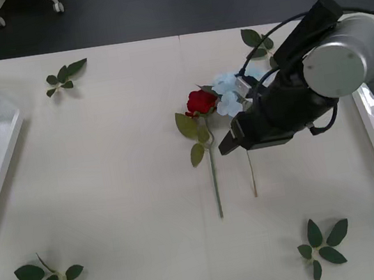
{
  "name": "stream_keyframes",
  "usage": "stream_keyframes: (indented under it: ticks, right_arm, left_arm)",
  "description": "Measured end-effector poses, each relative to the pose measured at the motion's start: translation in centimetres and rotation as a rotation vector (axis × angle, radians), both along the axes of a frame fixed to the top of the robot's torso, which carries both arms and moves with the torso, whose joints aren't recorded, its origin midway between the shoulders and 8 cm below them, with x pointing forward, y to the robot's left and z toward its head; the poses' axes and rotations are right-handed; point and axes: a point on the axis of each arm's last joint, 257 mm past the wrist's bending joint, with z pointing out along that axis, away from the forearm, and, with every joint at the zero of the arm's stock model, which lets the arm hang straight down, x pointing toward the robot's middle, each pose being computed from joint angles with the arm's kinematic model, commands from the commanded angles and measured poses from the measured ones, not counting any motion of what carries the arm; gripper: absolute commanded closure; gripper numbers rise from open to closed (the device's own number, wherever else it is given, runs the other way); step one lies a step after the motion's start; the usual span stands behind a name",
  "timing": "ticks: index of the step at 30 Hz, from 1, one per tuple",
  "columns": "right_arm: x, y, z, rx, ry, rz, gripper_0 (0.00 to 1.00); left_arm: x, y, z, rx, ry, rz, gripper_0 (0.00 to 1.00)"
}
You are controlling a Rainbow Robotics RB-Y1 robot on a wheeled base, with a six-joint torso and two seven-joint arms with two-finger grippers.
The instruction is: Put the red flowers into the right box and the blue flowers into the left box
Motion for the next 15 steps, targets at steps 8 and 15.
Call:
stream_keyframes:
  ticks: [8,15]
  right_arm:
    - [1.2,-0.6,-2.2,-0.040,0.005,-0.196,0.01]
    - [2.8,-1.5,-2.2,-0.048,-0.018,-0.319,0.01]
  left_arm:
    - [-0.6,6.4,-3.6,-0.026,0.102,0.156,1.00]
    - [1.0,10.6,-4.8,-0.051,0.116,0.262,1.00]
